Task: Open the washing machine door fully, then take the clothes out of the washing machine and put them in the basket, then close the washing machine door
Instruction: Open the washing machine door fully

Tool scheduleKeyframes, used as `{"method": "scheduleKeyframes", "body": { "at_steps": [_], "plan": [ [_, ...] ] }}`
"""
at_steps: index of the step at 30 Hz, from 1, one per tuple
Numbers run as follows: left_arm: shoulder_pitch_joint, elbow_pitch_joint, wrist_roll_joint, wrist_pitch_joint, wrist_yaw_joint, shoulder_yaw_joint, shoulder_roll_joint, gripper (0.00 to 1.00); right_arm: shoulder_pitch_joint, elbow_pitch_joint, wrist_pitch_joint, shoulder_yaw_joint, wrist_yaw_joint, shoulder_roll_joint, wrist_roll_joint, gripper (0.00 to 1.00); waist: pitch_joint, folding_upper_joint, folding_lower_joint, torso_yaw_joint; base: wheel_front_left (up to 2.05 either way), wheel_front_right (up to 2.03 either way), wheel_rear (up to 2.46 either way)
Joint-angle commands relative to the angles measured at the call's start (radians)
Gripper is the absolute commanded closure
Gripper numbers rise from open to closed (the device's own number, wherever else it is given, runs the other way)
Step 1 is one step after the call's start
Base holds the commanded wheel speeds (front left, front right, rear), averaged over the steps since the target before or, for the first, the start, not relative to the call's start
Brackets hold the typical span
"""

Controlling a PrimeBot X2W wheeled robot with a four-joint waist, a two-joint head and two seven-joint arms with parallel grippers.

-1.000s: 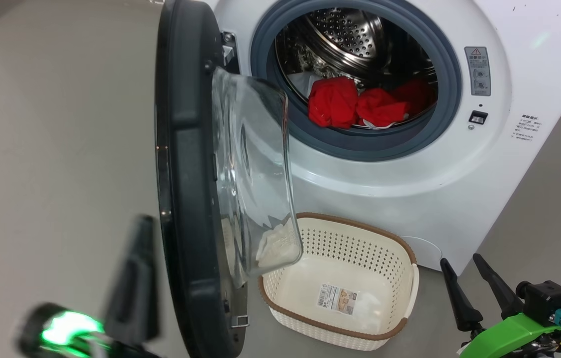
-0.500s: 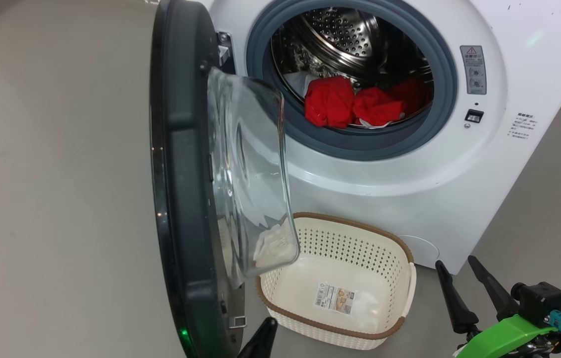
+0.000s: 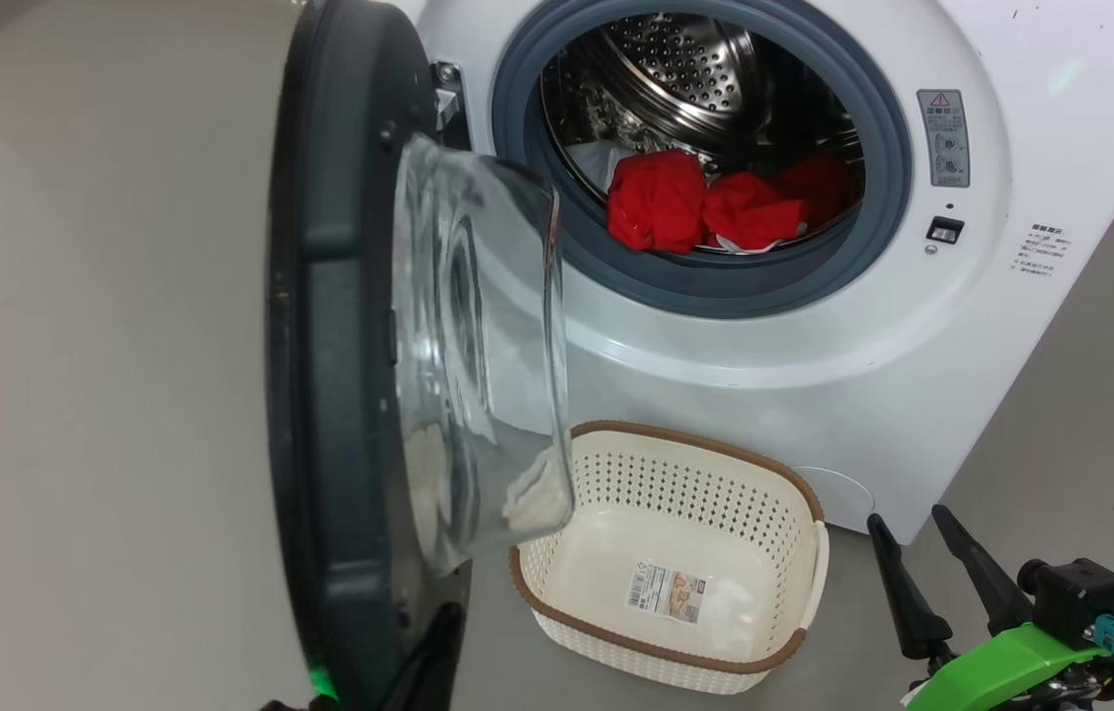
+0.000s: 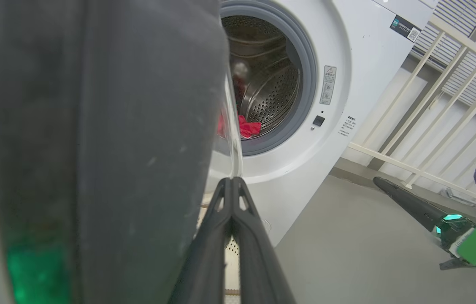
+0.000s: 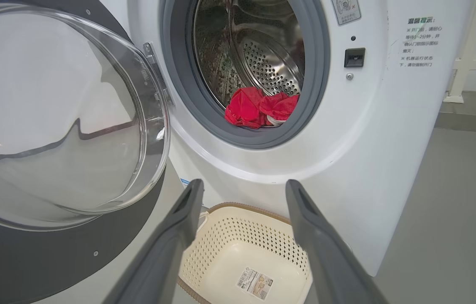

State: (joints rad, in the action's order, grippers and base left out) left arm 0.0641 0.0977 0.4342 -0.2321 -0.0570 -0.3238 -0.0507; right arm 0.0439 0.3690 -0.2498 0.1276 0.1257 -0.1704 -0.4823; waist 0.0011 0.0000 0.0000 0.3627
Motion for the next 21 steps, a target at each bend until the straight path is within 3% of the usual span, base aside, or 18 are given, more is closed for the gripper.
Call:
{"method": "scheduleKeyframes", "body": {
  "at_steps": [1, 21],
  "plan": [
    [-0.043, -0.008, 0.008, -0.017, 0.028, 0.069, -0.018, 1.00, 0.016, -0.027, -0.012, 0.016, 0.005, -0.007, 0.005, 0.00, 0.000, 0.0000, 0.0000, 0.000, 0.00, 0.00, 0.00],
    [-0.094, 0.064, 0.051, -0.029, 0.066, 0.335, -0.127, 1.00, 0.036, -0.033, -0.012, 0.016, 0.005, -0.007, 0.013, 0.00, 0.033, 0.0000, 0.0000, -0.012, 0.00, 0.00, 0.00]
  ]
}}
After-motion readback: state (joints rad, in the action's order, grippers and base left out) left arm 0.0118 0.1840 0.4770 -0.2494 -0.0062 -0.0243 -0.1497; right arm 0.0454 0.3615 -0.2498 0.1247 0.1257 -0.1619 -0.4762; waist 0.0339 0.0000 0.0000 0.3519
